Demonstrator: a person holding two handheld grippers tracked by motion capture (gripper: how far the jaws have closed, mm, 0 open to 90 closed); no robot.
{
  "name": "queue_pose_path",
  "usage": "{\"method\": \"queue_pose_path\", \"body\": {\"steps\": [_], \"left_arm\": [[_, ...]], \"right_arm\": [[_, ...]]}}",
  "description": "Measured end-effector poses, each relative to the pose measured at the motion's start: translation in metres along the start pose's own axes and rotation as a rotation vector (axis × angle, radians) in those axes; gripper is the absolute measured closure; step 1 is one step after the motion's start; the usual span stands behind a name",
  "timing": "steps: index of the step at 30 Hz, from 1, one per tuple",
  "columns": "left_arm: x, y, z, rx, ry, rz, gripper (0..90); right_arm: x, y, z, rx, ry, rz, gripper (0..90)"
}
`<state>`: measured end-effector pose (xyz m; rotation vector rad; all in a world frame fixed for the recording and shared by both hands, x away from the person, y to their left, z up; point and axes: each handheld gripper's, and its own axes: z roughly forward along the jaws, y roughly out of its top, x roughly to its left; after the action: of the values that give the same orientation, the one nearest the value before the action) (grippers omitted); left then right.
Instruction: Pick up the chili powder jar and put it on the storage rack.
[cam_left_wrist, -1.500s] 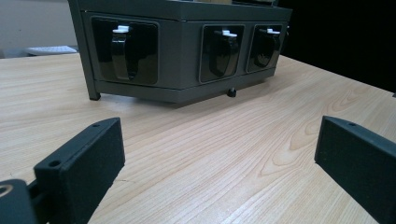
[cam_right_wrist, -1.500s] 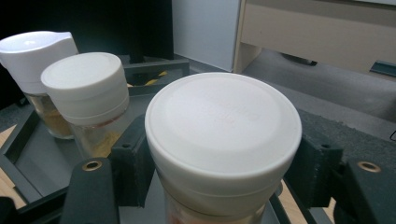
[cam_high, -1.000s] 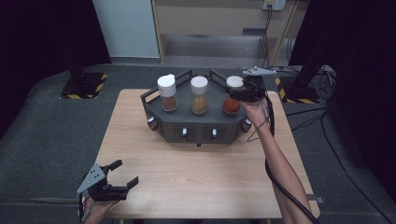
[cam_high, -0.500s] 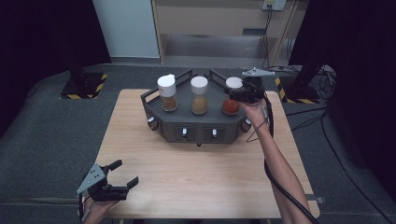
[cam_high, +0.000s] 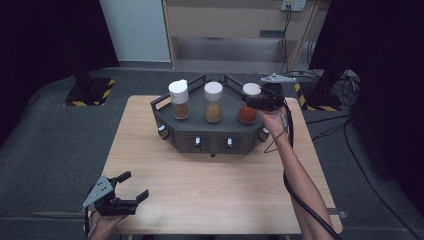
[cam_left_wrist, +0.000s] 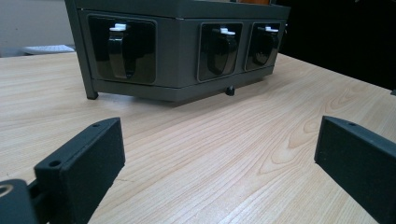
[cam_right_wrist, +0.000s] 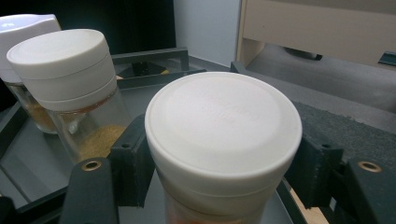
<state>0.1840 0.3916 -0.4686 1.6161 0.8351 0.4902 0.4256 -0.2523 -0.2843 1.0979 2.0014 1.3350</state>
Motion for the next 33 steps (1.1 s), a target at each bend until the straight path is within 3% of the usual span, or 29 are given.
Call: {"method": "queue_pose_path", "body": {"steps": [9,13,16,25,33], "left_arm": [[0.000,0.000,0.000,0.000,-0.001,0.000,0.5],[0.000,0.000,0.000,-0.001,-0.002,0.000,0.5],[0.000,0.000,0.000,0.000,-0.002,0.001,0.5],[0.000,0.000,0.000,-0.001,-0.002,-0.002,0.5],[-0.001,0.002,0.001,0.008,0.000,0.000,0.5]], "right_arm": [[0.000,-0.001,-0.001,-0.010,0.002,-0.010,31.6],[0.003,-0.002,-0.006,-0.043,-0.016,-0.017,17.2],[0.004,-0.002,-0.013,-0.084,-0.024,-0.021,12.8],[0.008,0.005,-0.038,-0.143,-0.017,-0.060,11.0],[0.008,-0.004,-0.061,-0.175,0.018,-0.087,10.8]]}}
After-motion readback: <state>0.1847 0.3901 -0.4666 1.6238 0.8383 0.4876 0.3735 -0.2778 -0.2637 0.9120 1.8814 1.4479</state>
